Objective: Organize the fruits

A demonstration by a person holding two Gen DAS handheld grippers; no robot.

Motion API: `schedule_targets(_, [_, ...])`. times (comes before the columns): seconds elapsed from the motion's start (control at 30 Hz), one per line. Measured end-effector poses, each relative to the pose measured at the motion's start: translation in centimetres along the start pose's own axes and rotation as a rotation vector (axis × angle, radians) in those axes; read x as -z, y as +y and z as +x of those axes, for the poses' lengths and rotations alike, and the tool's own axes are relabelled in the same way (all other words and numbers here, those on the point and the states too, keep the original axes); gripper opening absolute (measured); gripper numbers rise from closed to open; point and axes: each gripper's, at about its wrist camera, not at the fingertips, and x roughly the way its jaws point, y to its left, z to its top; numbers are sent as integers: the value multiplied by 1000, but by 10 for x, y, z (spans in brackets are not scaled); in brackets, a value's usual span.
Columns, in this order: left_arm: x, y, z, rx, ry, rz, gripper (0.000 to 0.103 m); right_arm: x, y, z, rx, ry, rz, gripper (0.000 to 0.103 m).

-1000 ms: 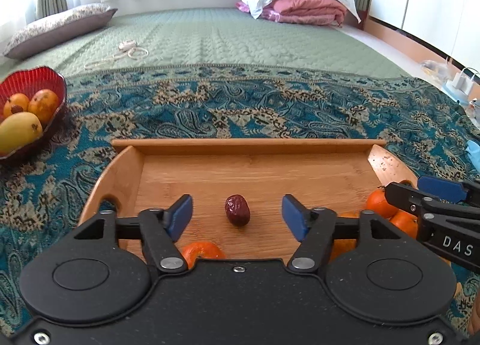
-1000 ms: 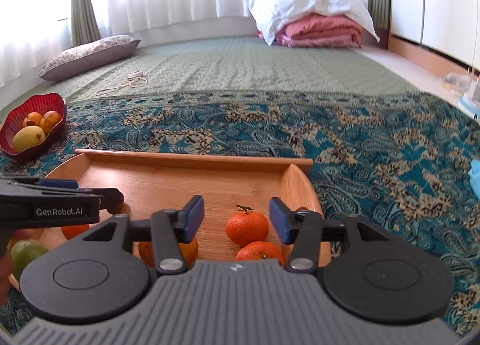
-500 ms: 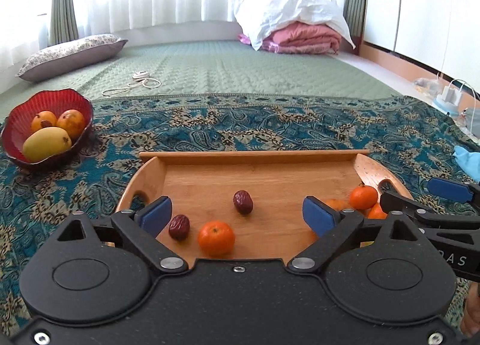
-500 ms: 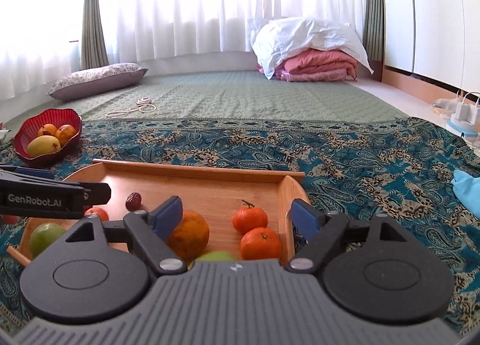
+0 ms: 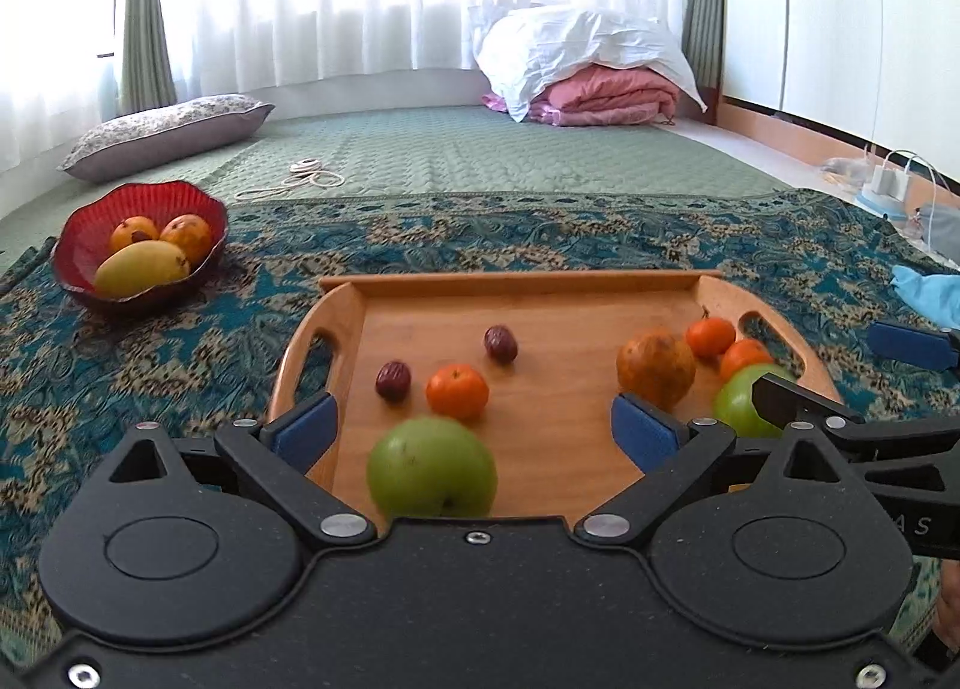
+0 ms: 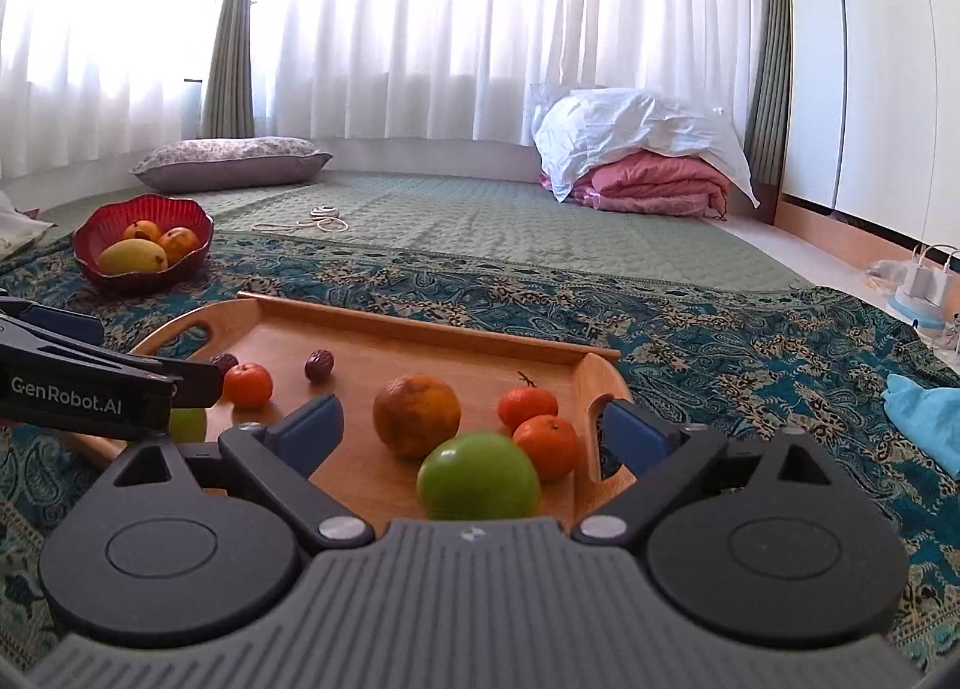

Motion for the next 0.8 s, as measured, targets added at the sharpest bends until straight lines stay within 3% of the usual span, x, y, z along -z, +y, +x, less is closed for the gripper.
schedule_targets(0.57, [60,12,-2,-50,55,-33,99,57,5,-10,56,70,82,102])
schedule_targets(0.8, [74,11,12,-90,86,-19,100,71,11,2,68,120,51,102])
